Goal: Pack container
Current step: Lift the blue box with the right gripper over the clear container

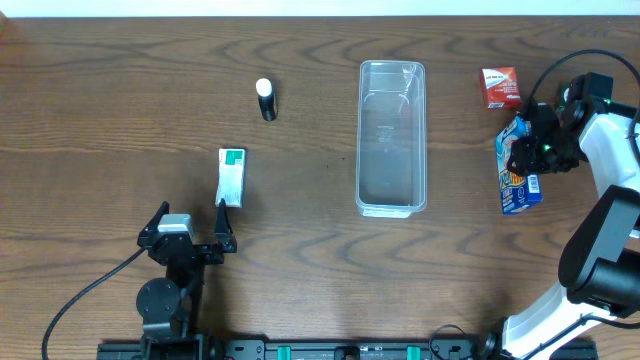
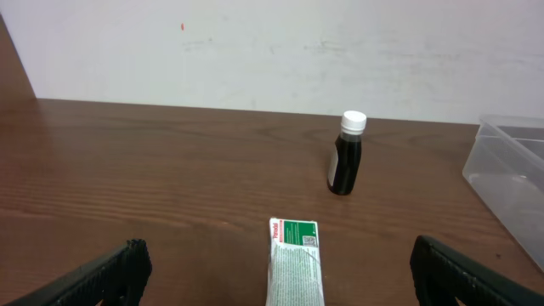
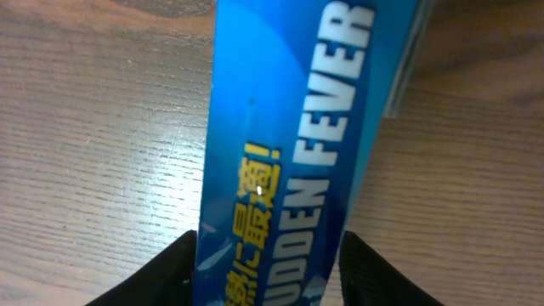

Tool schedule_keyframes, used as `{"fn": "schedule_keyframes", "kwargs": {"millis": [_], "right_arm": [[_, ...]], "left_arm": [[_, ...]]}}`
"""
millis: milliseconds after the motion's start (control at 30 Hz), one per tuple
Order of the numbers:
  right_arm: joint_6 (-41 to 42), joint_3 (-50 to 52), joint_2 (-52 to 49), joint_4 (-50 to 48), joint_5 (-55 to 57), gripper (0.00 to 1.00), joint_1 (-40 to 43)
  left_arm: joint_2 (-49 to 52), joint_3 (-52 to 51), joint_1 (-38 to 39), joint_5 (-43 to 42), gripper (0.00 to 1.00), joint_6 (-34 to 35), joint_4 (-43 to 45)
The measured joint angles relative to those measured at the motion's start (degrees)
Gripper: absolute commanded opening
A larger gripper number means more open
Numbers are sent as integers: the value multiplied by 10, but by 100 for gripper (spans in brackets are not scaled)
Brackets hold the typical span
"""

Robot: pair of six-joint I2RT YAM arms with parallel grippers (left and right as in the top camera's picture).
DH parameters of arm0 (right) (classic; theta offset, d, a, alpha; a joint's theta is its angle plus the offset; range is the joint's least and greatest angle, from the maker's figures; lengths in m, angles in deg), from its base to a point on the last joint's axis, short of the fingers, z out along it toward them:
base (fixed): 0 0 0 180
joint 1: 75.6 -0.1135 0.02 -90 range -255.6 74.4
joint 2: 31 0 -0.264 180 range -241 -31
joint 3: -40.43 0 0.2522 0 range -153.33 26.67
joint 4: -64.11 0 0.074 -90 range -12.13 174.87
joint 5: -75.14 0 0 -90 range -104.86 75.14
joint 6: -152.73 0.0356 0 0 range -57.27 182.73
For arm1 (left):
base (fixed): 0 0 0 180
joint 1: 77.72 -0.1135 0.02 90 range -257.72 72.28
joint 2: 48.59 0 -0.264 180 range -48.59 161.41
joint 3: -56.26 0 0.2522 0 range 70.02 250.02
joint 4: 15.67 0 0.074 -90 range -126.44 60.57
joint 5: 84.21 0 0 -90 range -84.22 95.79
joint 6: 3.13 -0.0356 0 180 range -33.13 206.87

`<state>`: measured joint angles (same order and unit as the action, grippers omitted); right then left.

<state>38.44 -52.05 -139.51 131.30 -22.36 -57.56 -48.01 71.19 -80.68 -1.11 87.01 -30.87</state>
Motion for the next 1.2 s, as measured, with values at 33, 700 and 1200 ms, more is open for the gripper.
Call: {"fn": "schedule_keyframes", "kwargs": {"millis": [33,700,1200], "right_arm": [[0,0,0,0,0,39,0],[32,-57,0,56,-43,18,0],[94,-267,0,167,-294,18,-6]], "left_arm": [[0,0,0,0,98,0,0],[0,0,0,0,98,0,0],[0,0,0,0,98,0,0]]}}
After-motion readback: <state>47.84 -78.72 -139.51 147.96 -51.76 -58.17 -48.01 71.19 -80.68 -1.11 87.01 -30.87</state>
